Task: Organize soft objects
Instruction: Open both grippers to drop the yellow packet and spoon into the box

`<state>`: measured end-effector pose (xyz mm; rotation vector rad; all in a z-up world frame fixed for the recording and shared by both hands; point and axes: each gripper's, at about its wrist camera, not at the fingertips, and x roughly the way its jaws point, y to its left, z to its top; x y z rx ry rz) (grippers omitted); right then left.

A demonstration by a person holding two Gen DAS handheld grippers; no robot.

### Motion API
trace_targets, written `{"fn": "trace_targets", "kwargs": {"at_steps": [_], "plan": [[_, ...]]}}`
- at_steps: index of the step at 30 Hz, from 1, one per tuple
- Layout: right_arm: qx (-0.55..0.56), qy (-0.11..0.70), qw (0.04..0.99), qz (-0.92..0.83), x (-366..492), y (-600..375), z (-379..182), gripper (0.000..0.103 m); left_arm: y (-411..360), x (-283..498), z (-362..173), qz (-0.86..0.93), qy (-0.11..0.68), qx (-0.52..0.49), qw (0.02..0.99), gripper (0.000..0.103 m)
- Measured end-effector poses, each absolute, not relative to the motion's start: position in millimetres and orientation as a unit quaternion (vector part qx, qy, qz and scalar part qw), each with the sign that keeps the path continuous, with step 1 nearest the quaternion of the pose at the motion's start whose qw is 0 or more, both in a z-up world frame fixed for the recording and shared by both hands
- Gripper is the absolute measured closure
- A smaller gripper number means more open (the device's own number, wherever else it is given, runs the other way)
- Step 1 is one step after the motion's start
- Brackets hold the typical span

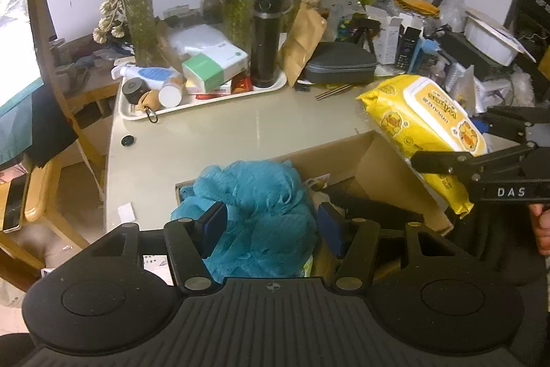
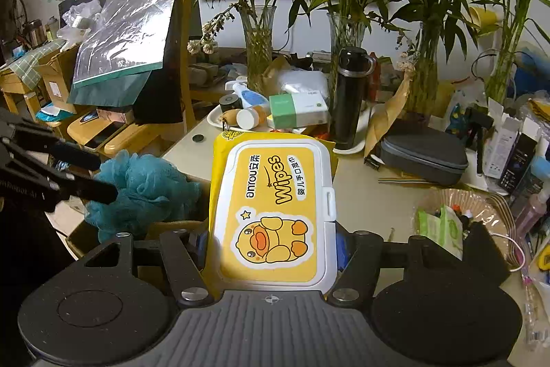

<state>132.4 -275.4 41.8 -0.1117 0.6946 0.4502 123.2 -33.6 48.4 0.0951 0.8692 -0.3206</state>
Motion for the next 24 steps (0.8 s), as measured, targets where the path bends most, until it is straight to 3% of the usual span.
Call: {"fn": "trace_targets", "kwargs": {"at_steps": [14,15,18,24], "plan": [[-0.047,0.356,0.91,0.208,139,-244,39,0.035,-23,115,46,-0.14,0.407,0.051,0.901,0.046],[-0.047,0.358,0.909,0.209,141,-243,36,0.031,-22,115,46,-0.139,0.407,0.05,0.901,0.046],[-0.073,0.355,0.911,0.198,142,-235,31,0.002,-18,115,46,-0.135,0.407,0.048,0.902,0.046],[-0.098,0.354,0.911,0.188,134,-232,25,0.0,-11,110,45,-0.12,0.405,0.041,0.905,0.046]]}}
